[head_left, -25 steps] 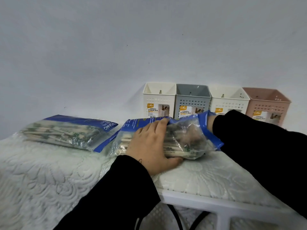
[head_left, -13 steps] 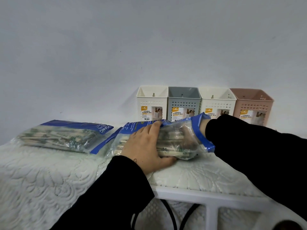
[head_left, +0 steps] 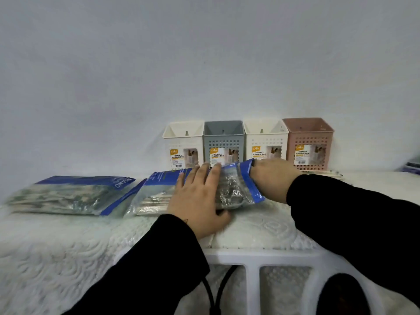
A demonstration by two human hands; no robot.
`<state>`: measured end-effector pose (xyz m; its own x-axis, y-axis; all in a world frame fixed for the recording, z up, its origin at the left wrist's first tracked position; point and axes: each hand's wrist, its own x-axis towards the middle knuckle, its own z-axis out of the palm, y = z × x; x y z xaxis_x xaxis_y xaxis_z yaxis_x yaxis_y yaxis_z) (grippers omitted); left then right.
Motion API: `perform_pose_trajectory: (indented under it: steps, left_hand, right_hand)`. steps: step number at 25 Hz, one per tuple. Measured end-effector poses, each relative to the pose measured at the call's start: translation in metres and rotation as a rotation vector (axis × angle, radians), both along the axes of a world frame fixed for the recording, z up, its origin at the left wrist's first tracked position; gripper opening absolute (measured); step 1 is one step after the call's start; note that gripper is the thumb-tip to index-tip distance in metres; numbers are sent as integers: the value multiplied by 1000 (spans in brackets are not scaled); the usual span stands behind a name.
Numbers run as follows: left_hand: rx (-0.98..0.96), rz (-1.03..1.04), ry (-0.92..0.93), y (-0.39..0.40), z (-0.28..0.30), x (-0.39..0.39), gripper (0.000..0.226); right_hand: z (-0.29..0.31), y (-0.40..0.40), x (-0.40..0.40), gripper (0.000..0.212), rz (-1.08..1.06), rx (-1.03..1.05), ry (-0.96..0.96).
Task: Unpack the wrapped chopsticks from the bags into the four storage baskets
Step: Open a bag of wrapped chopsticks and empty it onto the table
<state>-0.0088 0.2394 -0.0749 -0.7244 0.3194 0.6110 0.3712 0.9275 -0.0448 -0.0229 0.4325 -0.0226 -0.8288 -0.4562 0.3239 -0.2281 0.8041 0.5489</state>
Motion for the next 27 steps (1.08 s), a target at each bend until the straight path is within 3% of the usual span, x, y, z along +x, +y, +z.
perform_pose_trajectory:
  steps: [5, 11, 17, 20, 27]
  left_hand:
    - [-57, -32, 31, 48, 1, -5, 93]
    - [20, 104, -50, 53, -1, -5, 80]
    - [53, 177, -91, 55, -2, -6, 77]
    - [50, 191, -110, 56, -2, -7, 77]
    - [51, 196, -150, 57, -1, -6, 76]
  right_hand:
    - [-9, 40, 7, 37, 45, -134, 8]
    - [-21, 127, 11, 58, -88, -321, -138]
    - [-32, 186, 7, 63, -161, -440, -299]
    - [-28, 199, 3, 63, -201, -434, -365]
    - [12, 189, 12, 84, -407, -345, -611]
